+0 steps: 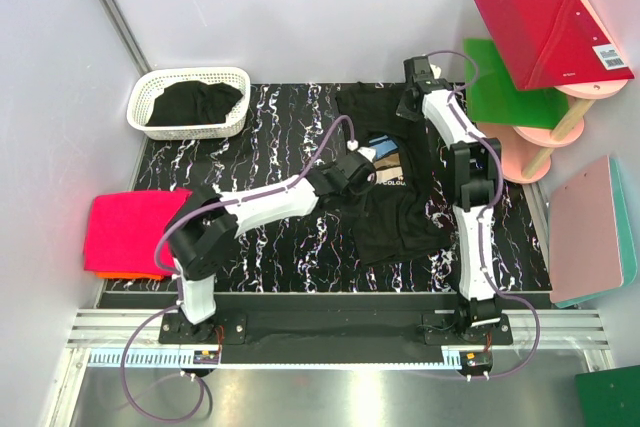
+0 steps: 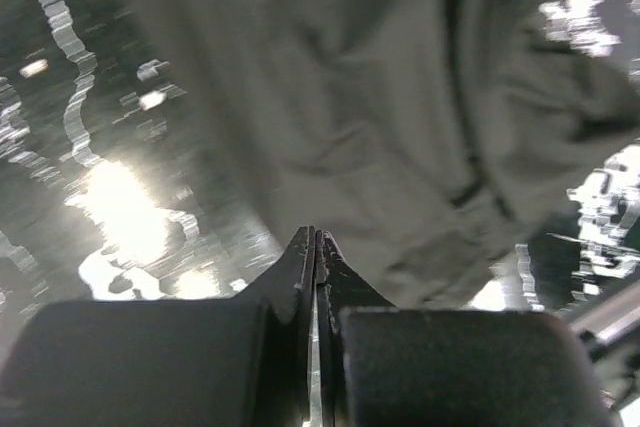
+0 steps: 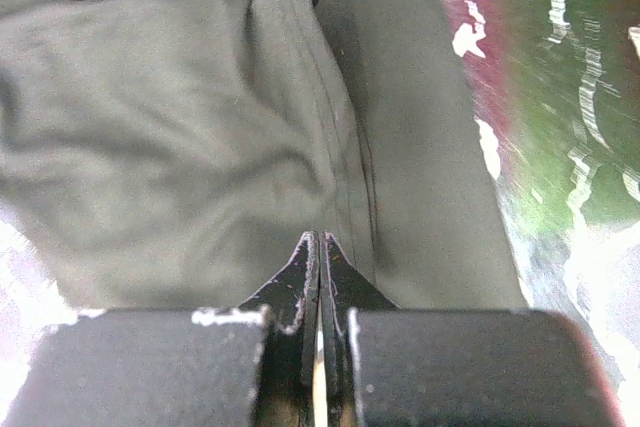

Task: Fold and stack the t-shirts
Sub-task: Rotate the tshirt 90 degrees

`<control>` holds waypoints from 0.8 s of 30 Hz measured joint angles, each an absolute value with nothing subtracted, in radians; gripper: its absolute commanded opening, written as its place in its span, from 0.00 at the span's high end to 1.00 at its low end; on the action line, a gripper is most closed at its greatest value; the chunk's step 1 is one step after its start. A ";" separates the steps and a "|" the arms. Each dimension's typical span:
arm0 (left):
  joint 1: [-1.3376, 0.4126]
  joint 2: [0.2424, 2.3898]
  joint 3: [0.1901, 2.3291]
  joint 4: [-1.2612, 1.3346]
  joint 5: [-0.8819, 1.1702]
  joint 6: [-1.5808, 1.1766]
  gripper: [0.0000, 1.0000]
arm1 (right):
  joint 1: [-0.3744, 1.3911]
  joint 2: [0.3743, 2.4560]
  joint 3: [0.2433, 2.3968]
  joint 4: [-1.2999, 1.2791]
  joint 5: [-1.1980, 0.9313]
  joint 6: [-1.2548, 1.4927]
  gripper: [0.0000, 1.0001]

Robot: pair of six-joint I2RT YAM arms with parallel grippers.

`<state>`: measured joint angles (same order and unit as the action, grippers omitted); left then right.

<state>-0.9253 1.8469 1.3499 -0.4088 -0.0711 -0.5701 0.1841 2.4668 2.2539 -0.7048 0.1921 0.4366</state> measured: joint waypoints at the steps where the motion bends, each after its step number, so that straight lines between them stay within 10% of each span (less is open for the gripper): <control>1: -0.929 1.858 1.363 -0.399 -0.053 -0.573 1.00 | 0.184 2.438 2.227 -0.699 0.191 0.434 1.00; 24: -0.907 1.940 1.259 -0.395 0.058 -0.704 1.00 | 0.184 2.001 1.673 -0.578 0.144 0.416 1.00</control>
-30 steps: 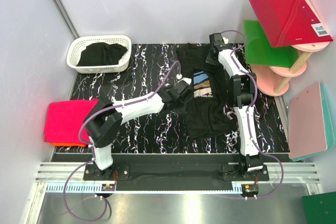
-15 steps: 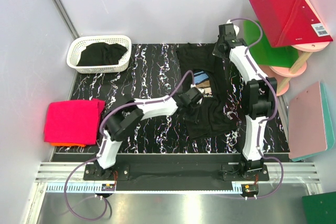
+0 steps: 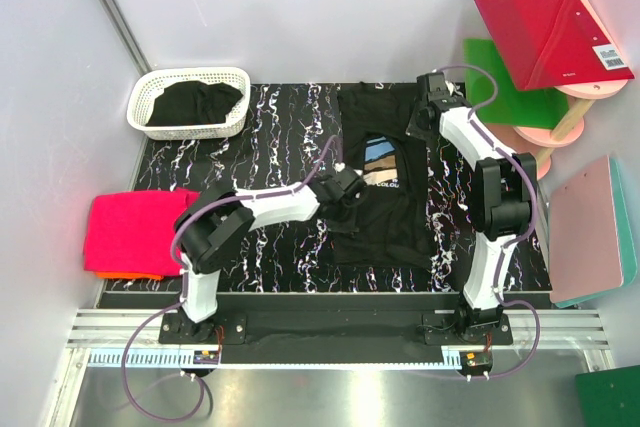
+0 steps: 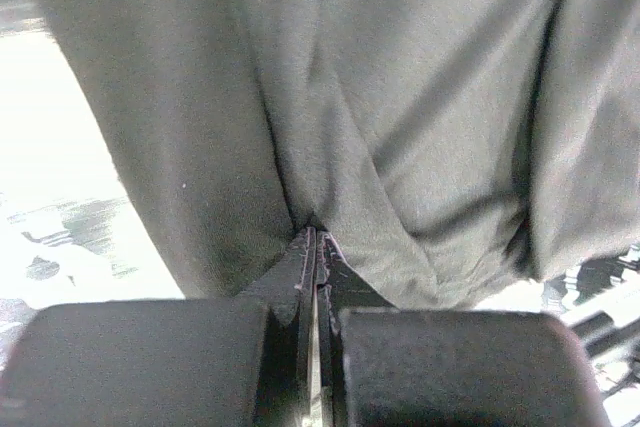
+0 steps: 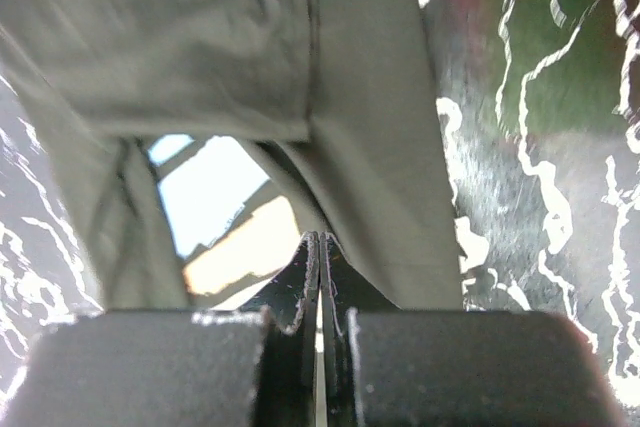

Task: Fold and stack the t-shirts
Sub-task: Rotate the tshirt 90 degrees

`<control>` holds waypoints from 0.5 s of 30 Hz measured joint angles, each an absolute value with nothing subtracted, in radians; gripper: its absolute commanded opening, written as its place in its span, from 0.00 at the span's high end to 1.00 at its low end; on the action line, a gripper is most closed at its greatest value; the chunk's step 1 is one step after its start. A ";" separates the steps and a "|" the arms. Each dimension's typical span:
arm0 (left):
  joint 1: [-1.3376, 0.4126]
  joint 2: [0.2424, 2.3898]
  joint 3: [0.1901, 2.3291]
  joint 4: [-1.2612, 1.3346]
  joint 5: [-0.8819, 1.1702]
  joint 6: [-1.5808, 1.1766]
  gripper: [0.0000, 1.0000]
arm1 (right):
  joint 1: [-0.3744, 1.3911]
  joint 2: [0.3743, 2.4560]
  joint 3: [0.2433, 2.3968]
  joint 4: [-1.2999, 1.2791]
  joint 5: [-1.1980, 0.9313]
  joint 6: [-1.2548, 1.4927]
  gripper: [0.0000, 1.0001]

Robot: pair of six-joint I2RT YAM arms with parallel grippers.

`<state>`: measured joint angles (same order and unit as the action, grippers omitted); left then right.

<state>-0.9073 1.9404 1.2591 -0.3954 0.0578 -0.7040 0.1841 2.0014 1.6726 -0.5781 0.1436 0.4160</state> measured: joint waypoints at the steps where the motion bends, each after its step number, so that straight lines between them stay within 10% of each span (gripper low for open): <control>1: -0.897 1.930 1.250 -0.404 0.051 -0.702 1.00 | 0.184 1.998 1.655 -0.576 0.138 0.416 1.00; 4: -0.864 1.913 1.240 -0.444 0.028 -0.678 1.00 | 0.184 1.983 1.597 -0.563 0.110 0.416 0.95; 12: -0.853 1.884 1.234 -0.486 0.008 -0.570 0.94 | 0.184 1.882 1.440 -0.507 0.023 0.410 0.29; 15: -0.861 1.812 1.200 -0.485 0.002 -0.552 0.42 | 0.185 1.801 1.374 -0.485 0.004 0.406 0.25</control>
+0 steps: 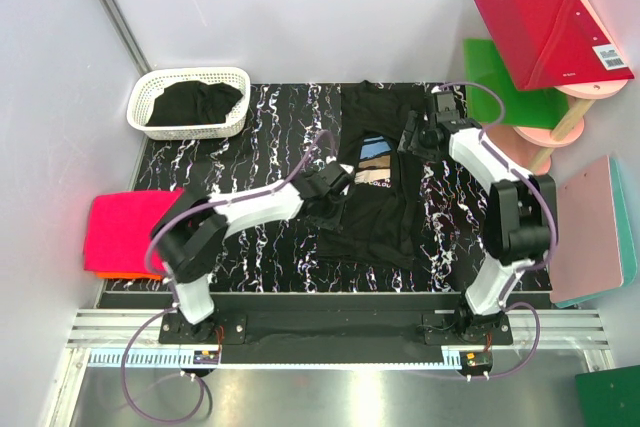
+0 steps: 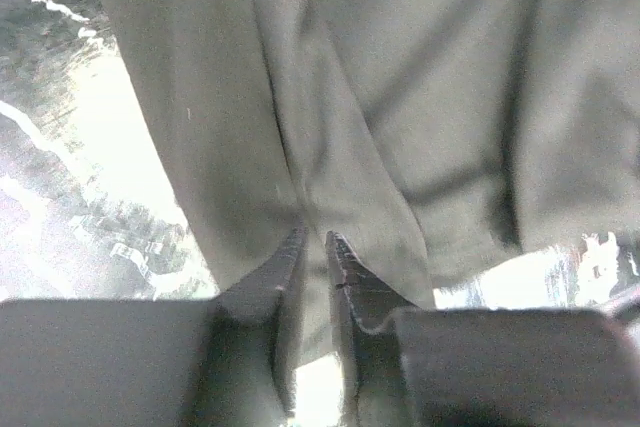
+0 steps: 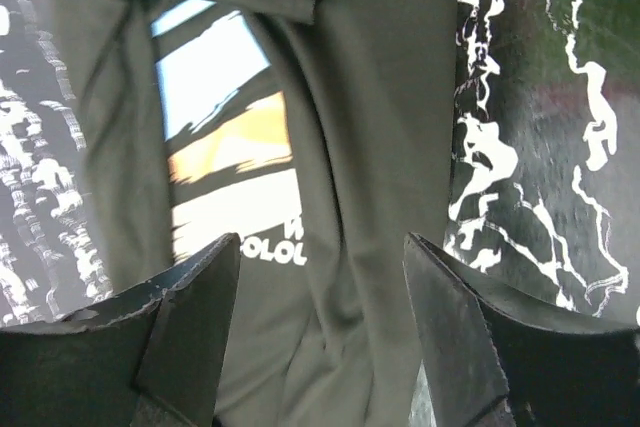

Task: Fold and stack the t-shirts
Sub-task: Rotate the tshirt 90 degrees

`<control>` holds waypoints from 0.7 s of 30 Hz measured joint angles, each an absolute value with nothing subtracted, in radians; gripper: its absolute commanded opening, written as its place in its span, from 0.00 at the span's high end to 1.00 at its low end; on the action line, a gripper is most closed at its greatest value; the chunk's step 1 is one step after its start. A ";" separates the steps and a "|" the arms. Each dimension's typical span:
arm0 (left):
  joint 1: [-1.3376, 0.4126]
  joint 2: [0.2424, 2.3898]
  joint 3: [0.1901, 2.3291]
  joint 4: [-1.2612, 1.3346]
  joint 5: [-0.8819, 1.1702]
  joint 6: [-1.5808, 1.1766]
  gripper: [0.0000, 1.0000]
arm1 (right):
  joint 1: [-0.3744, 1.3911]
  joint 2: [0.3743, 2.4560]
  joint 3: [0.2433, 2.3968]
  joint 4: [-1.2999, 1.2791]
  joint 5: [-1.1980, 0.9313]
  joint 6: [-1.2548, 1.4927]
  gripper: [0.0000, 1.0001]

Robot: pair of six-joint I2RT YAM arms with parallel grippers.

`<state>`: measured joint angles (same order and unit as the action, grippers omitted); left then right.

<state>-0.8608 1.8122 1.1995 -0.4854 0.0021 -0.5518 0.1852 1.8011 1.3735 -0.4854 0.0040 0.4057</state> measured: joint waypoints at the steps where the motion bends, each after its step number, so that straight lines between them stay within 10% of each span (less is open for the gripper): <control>1: -0.865 1.785 1.189 -0.485 0.003 -0.540 0.20 | 0.186 1.773 1.356 -0.479 -0.001 0.405 0.25; 4: -0.877 1.676 1.151 -0.453 0.010 -0.543 0.13 | 0.186 1.709 1.325 -0.459 -0.013 0.408 0.25; 21: -0.965 1.864 1.145 -0.263 0.147 -0.617 0.45 | 0.188 1.670 1.190 -0.411 -0.017 0.449 0.30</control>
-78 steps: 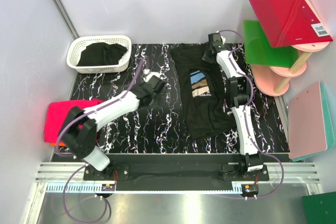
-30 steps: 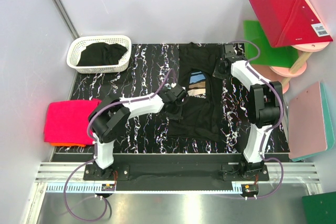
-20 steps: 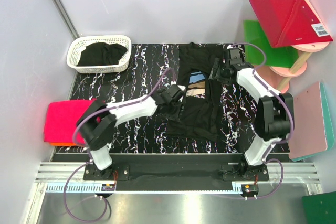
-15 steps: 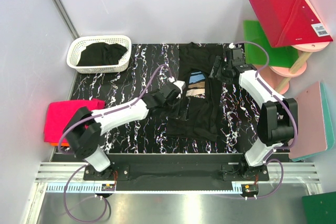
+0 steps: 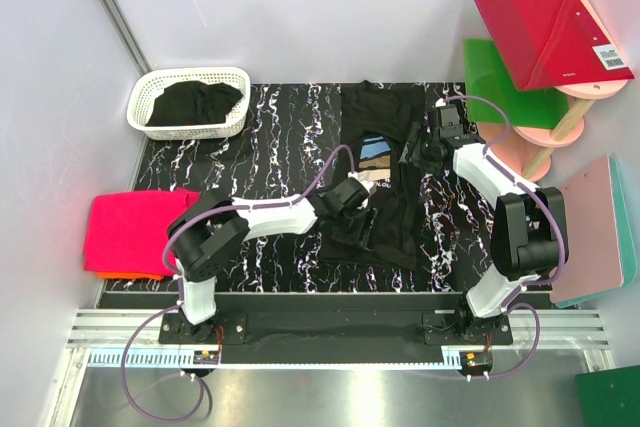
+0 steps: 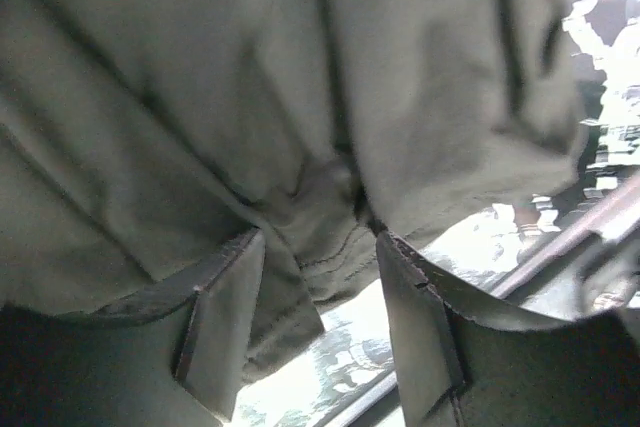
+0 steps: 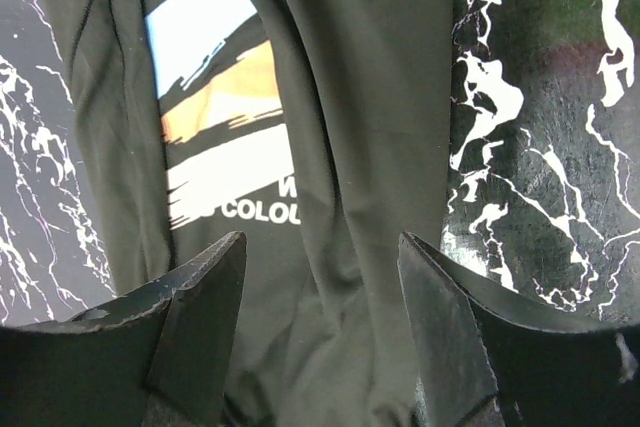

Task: Fold and stack the t-shirts
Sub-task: Rotate the tshirt 90 degrees

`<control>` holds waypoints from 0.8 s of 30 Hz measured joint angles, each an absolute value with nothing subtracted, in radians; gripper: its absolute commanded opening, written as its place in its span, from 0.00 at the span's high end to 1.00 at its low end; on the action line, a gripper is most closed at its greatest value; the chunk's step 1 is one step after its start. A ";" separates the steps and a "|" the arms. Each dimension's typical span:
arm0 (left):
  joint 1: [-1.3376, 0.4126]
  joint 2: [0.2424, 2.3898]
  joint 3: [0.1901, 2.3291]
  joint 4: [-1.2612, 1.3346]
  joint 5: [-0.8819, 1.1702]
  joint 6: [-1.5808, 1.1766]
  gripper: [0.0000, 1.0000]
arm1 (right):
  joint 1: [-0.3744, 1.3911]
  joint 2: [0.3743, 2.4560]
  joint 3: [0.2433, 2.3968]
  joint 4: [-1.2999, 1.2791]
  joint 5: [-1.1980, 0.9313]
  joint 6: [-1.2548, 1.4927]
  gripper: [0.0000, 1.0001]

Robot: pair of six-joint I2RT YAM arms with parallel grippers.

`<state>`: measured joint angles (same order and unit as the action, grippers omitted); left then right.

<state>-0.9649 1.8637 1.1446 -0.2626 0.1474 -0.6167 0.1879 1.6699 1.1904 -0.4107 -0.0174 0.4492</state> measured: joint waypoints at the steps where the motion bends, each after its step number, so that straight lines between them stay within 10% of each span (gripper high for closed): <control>1: -0.967 1.870 1.156 -0.251 0.158 -0.621 0.45 | 0.188 1.669 1.190 -0.408 -0.017 0.450 0.30; 24: -0.984 1.893 1.176 -0.190 0.210 -0.664 0.40 | 0.188 1.673 1.190 -0.386 -0.047 0.461 0.32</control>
